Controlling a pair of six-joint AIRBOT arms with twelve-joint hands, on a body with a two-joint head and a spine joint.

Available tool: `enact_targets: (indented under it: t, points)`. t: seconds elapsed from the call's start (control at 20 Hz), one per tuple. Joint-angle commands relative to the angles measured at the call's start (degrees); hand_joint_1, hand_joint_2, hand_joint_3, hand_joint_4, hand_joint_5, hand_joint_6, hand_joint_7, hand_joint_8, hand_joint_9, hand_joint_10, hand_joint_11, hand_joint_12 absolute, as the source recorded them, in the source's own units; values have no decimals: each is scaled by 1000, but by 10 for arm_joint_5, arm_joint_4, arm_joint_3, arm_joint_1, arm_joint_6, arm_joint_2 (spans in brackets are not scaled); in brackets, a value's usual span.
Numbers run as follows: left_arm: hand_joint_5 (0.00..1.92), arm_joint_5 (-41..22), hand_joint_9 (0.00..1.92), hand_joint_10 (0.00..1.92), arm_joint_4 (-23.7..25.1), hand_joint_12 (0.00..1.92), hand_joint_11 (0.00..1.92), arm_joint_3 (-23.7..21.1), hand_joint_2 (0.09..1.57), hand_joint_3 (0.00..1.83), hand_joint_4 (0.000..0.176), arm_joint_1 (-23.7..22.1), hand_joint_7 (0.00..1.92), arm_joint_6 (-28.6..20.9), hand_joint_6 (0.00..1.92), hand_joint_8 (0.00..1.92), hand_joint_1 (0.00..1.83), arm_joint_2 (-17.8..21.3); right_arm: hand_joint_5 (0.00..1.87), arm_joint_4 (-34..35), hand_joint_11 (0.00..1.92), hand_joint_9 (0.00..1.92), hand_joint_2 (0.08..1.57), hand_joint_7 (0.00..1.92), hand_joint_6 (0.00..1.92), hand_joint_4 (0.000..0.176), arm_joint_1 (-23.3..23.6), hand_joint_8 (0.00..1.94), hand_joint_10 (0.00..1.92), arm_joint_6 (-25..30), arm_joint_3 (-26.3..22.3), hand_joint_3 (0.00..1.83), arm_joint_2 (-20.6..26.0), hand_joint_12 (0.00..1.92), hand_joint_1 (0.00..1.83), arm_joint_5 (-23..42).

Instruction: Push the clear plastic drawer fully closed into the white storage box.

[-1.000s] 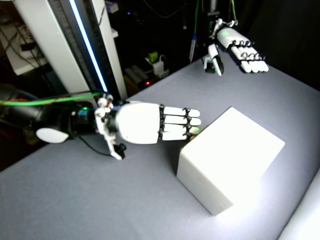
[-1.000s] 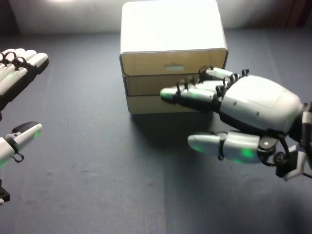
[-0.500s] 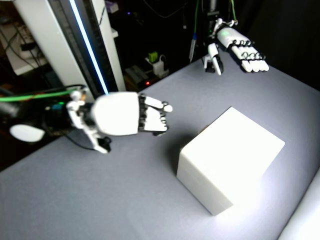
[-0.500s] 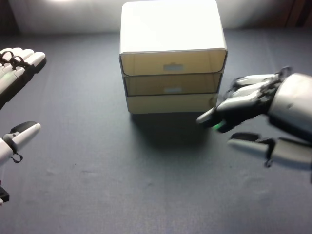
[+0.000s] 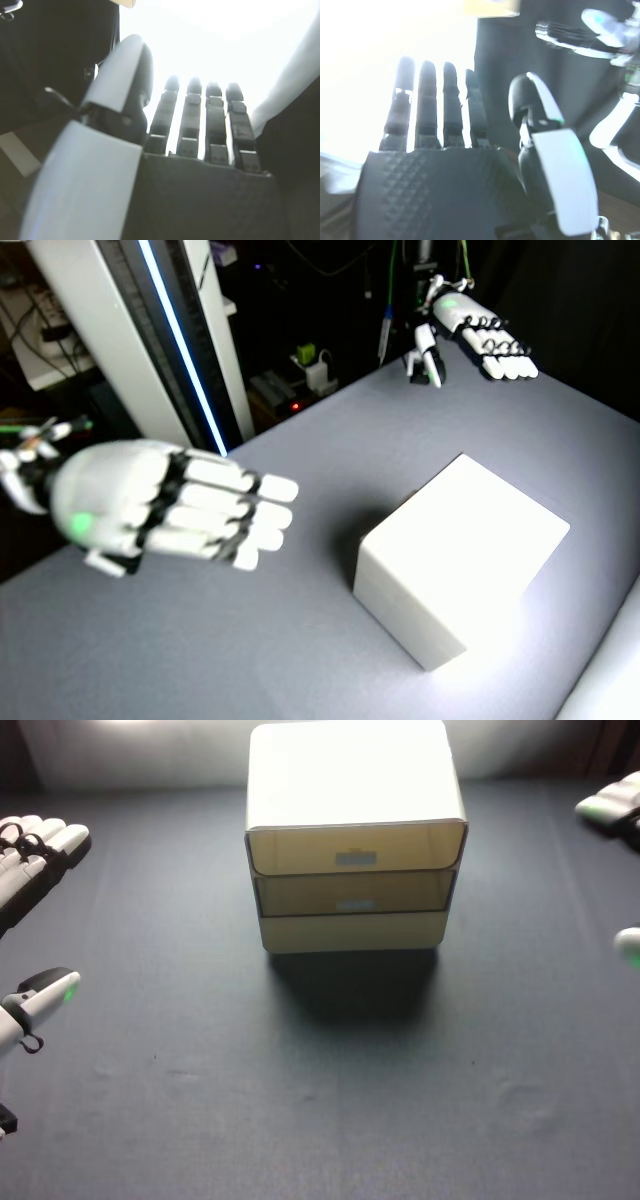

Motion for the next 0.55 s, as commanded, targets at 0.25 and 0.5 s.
enact_targets:
  t: [0.25,0.5]
  points:
    - [0,-91,0,0,-8,0,0,-3,1333,0,15,-1,0,6,0,0,239,9,0,53,0,0,1384,0,0,81,-31,0,0,-9,-13,0,21,0,164,136]
    - [0,-109,0,0,-13,0,0,-8,1336,5,85,-1,0,14,0,0,60,15,0,67,0,0,1326,0,0,88,-46,0,0,-17,-24,0,40,0,160,169]
